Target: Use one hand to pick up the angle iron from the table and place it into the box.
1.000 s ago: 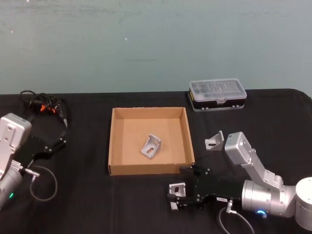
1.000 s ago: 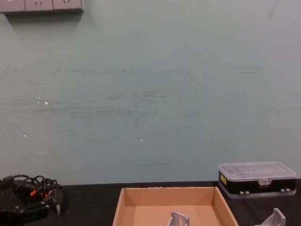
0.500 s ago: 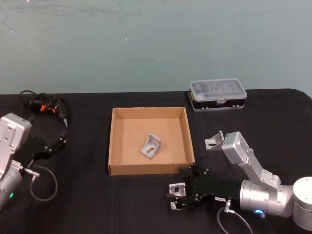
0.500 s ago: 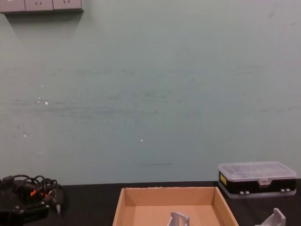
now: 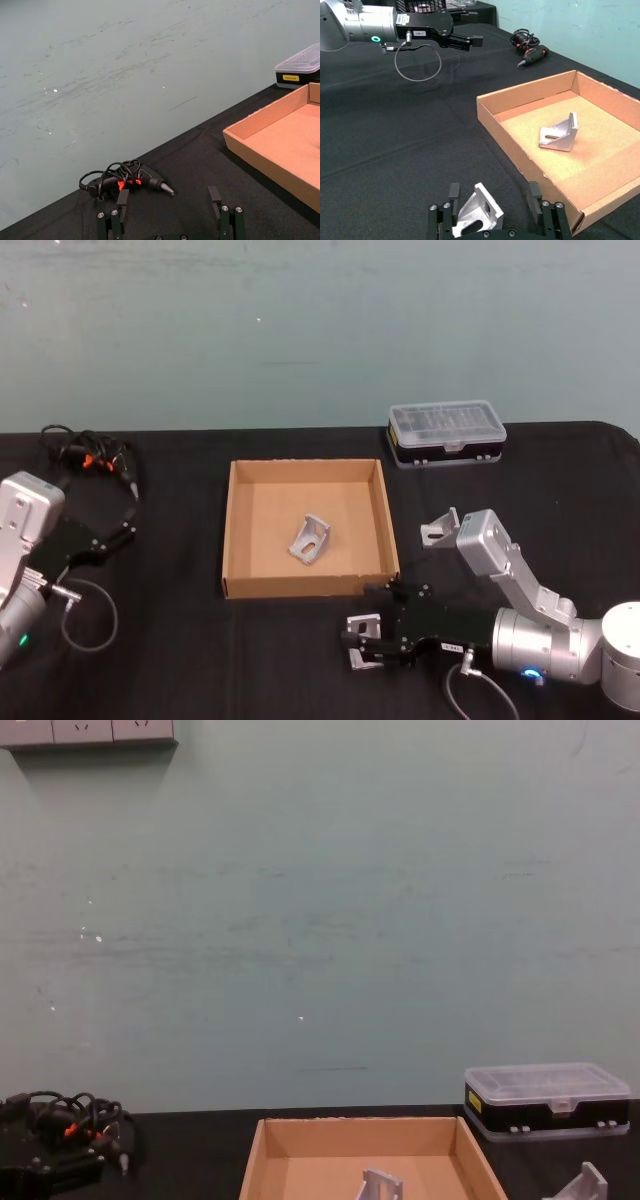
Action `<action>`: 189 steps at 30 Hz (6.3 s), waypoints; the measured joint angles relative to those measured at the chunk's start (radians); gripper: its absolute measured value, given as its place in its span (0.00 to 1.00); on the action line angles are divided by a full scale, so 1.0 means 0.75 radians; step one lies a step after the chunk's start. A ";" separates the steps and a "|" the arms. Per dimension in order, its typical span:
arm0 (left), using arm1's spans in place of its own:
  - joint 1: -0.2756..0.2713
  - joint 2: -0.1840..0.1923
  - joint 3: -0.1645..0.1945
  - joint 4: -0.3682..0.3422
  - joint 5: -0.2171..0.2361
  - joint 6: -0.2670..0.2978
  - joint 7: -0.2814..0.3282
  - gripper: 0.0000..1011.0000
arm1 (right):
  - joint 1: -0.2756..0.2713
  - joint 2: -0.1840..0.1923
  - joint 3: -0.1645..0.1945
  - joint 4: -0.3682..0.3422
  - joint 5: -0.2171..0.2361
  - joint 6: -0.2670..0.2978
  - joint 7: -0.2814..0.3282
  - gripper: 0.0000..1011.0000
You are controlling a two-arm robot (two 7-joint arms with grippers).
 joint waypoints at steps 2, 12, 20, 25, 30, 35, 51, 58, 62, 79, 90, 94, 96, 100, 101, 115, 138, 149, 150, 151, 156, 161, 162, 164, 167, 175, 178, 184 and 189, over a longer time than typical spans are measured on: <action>0.000 0.000 0.000 0.000 0.000 0.000 0.000 0.99 | 0.000 0.000 0.000 0.000 0.000 0.000 0.000 0.84; 0.000 0.000 0.000 0.000 0.000 0.000 0.000 0.99 | 0.000 0.000 0.001 0.000 0.000 -0.002 0.001 0.51; 0.000 0.000 0.000 0.000 0.000 0.000 0.000 0.99 | 0.000 0.000 0.001 0.000 0.000 -0.001 0.001 0.27; 0.000 0.000 0.000 0.000 0.000 0.000 0.000 0.99 | 0.000 0.000 0.001 0.000 0.000 -0.001 0.001 0.11; 0.000 0.000 0.000 0.000 0.000 0.000 0.000 0.99 | 0.000 0.000 0.001 0.000 0.000 -0.001 0.001 0.06; 0.000 0.000 0.000 0.000 0.000 0.000 0.000 0.99 | 0.000 0.000 0.001 0.000 0.000 -0.001 0.001 0.06; 0.000 0.000 0.000 0.000 0.000 0.000 0.000 0.99 | -0.002 -0.005 0.016 -0.001 0.023 -0.016 -0.002 0.06; 0.000 0.000 0.000 0.000 0.000 0.000 0.000 0.99 | 0.011 -0.030 0.056 0.003 0.077 -0.063 -0.002 0.06; 0.000 0.000 0.000 0.000 0.000 0.000 0.000 0.99 | 0.054 -0.062 0.087 0.028 0.111 -0.091 -0.011 0.06; 0.000 0.000 0.000 0.000 0.000 0.000 0.000 0.99 | 0.257 -0.188 0.073 0.297 0.034 -0.123 -0.050 0.06; 0.000 0.000 0.000 0.000 0.000 0.000 0.000 0.99 | 0.334 -0.251 0.046 0.460 -0.014 -0.106 -0.040 0.06; 0.000 0.000 0.000 0.000 0.000 0.000 0.000 0.99 | 0.359 -0.274 0.041 0.519 -0.024 -0.104 -0.025 0.06; 0.000 0.000 0.000 0.000 0.000 0.000 0.000 0.99 | 0.364 -0.280 0.040 0.532 -0.026 -0.103 -0.020 0.06; 0.000 0.000 0.000 0.000 0.000 0.000 0.000 0.99 | 0.366 -0.281 0.040 0.534 -0.027 -0.102 -0.018 0.06; 0.000 0.000 0.000 0.000 0.000 0.000 0.000 0.99 | 0.365 -0.280 0.040 0.533 -0.027 -0.102 -0.018 0.06; 0.000 0.000 0.000 0.000 0.000 0.000 0.000 0.99 | 0.360 -0.276 0.041 0.522 -0.025 -0.102 -0.019 0.09; 0.000 0.000 0.000 0.000 0.000 0.000 0.000 0.99 | 0.358 -0.274 0.041 0.518 -0.024 -0.104 -0.021 0.78; 0.000 0.000 0.000 0.000 0.000 0.000 0.000 0.99 | 0.296 -0.243 0.088 0.415 -0.003 -0.107 -0.057 0.99; 0.000 0.000 0.000 0.000 0.000 0.000 0.000 0.99 | 0.285 -0.240 0.096 0.399 0.000 -0.107 -0.068 0.99; 0.000 0.000 0.000 0.000 0.000 0.000 0.000 0.99 | 0.274 -0.236 0.104 0.383 0.002 -0.107 -0.079 0.99; 0.000 0.000 0.000 0.000 0.000 0.000 0.000 0.99 | 0.173 -0.215 0.167 0.239 0.011 -0.097 -0.205 0.99; 0.000 0.000 0.000 0.000 0.000 0.000 0.000 0.99 | 0.080 -0.210 0.217 0.127 0.008 -0.070 -0.314 0.99; 0.000 0.000 0.000 0.000 0.000 0.000 0.000 0.99 | 0.066 -0.210 0.225 0.109 0.007 -0.065 -0.328 0.99; 0.000 0.000 0.000 0.000 0.000 0.000 0.000 0.99 | 0.015 -0.210 0.252 0.058 0.001 -0.038 -0.383 0.99; 0.000 0.000 0.000 0.000 0.000 0.000 0.000 0.99 | -0.016 -0.211 0.270 0.033 -0.002 -0.019 -0.417 0.99; 0.000 0.000 0.000 0.000 0.000 0.000 0.000 0.99 | -0.089 -0.229 0.342 -0.007 -0.018 0.031 -0.521 0.99; 0.000 0.000 0.000 0.000 0.000 0.000 0.000 0.99 | -0.104 -0.235 0.362 -0.014 -0.022 0.041 -0.546 0.99; 0.000 0.000 0.000 0.000 0.000 0.000 0.000 0.99 | -0.137 -0.252 0.411 -0.026 -0.042 0.068 -0.608 0.99; 0.000 0.000 0.000 0.000 0.000 0.000 0.000 0.99 | -0.148 -0.269 0.436 -0.026 -0.057 0.089 -0.640 0.99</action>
